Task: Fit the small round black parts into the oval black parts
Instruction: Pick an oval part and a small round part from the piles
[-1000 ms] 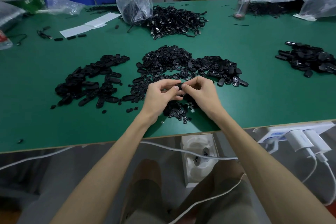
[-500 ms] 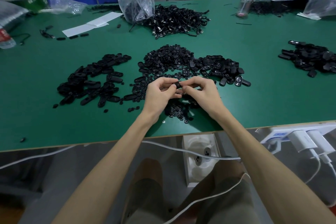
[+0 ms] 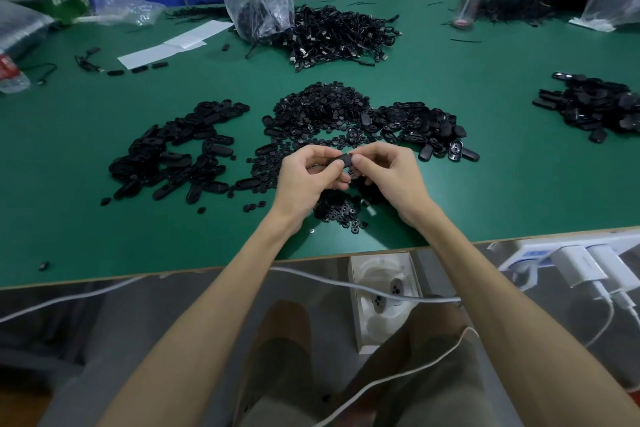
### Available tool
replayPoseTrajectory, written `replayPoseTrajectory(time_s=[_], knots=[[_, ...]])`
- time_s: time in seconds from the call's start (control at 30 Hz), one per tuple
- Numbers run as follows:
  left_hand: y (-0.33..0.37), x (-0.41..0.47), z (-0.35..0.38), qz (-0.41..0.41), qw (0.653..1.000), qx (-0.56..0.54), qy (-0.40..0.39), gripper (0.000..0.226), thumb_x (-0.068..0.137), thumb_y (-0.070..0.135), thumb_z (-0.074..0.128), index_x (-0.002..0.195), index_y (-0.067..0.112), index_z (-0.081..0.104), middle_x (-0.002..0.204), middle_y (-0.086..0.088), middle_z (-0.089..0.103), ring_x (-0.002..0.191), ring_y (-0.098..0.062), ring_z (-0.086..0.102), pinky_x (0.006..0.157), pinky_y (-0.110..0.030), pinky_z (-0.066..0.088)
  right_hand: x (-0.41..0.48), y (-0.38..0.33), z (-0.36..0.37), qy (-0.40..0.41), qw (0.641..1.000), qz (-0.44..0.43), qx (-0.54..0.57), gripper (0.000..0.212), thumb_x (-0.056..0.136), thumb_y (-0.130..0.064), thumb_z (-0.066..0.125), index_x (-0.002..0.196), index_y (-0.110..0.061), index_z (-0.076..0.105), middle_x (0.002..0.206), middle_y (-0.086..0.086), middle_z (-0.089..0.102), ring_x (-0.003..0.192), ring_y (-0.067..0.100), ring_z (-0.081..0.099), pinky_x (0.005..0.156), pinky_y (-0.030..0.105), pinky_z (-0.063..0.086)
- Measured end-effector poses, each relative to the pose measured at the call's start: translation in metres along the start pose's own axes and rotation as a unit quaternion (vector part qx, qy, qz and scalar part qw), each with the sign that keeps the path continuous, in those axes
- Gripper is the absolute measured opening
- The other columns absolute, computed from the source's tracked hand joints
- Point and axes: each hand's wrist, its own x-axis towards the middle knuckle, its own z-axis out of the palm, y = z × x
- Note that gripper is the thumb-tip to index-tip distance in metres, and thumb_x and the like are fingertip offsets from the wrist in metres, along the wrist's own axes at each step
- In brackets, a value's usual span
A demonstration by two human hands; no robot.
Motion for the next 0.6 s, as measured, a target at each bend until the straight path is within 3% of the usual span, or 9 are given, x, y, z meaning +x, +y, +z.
replayPoseTrajectory(time_s=[0.17,0.3,0.43,0.6], knots=[[-0.0011,-0.0001,0.0009,0.002,1.0,0.03,0.0,0.011,0.095,-0.005,0.068,0.104,0.002,0.069,0.09,-0.016,0.076,0.078,-0.028,0.078,0.075,-0.037,0.065,0.0,0.0,0.0005,0.001,1.0,0.016,0.008,0.006,0.091,-0.016,0.075,0.088,-0.02,0.077,0.074,-0.002,0.074,0.069,0.008,0.066,0.064,0.022,0.05],[-0.0018,0.0,0.0025,0.005,0.998,0.064,0.006,0.017,0.093,-0.008,0.066,0.099,0.007,0.069,0.087,-0.011,0.077,0.073,-0.026,0.078,0.076,-0.036,0.065,0.0,0.0004,0.0014,-0.011,1.0,0.019,-0.009,0.004,0.089,-0.014,0.076,0.087,-0.017,0.078,0.076,0.002,0.076,0.07,0.012,0.067,0.067,0.03,0.054],[-0.0015,0.001,0.0034,0.013,0.996,0.087,0.008,0.016,0.091,-0.009,0.067,0.098,0.005,0.07,0.088,-0.012,0.076,0.073,-0.03,0.078,0.078,-0.041,0.065,-0.0004,0.0013,0.0016,-0.014,1.0,0.021,-0.017,0.007,0.086,-0.014,0.078,0.083,-0.021,0.077,0.075,0.002,0.075,0.069,0.013,0.066,0.067,0.031,0.054],[-0.0015,0.0008,0.0013,0.02,0.998,0.061,0.005,0.015,0.092,-0.01,0.068,0.101,0.002,0.072,0.089,-0.015,0.077,0.076,-0.025,0.078,0.077,-0.034,0.064,0.0,0.0018,0.0017,-0.008,1.0,0.028,-0.007,0.007,0.086,-0.017,0.08,0.083,-0.021,0.075,0.078,0.007,0.076,0.071,0.022,0.067,0.071,0.039,0.053]])
